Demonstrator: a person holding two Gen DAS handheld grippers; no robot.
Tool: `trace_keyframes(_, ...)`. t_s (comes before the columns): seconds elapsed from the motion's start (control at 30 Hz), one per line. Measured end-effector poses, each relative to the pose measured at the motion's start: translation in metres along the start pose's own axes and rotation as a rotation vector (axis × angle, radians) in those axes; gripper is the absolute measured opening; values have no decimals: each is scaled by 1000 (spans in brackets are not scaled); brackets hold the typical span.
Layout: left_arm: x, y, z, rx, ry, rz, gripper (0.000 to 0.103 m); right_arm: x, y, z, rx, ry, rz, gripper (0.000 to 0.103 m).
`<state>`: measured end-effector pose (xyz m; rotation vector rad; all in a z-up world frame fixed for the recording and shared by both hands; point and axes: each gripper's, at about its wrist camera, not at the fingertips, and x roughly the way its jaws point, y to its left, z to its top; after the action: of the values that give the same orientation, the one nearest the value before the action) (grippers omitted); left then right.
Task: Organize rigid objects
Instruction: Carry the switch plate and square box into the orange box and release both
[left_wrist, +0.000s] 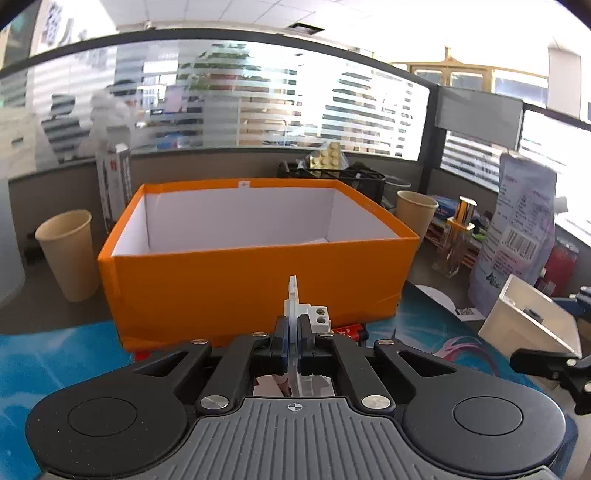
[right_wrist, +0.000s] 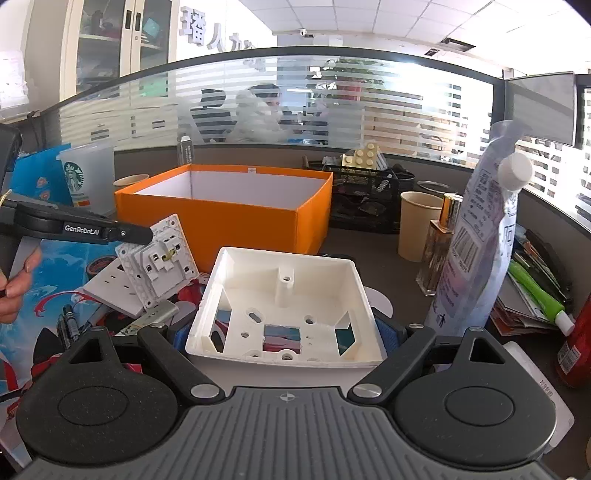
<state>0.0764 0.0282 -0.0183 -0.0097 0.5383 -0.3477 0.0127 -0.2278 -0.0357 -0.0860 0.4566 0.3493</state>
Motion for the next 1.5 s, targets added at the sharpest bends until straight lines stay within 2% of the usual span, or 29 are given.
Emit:
trace_keyframes(0.13,3,-7,-2,34,8,-5,2,1,5,2,-8,0,6,88)
trace_keyframes(0.3,-4,-8,-1,23,-4,-39,2,0,5,4,-11,-6,5,88)
trace_keyframes(0.67,-19,-10,12,43,-36,-44,2,0,17,20,-34,-39,28,88)
trace_keyframes(1.17,-49,0,62,65,-147,-9,2,13,38,76,-78,-131,92,88)
trace_keyframes(1.5,-49,16,98,54,-210,16,2,37,39,112,-67,-165,108,88)
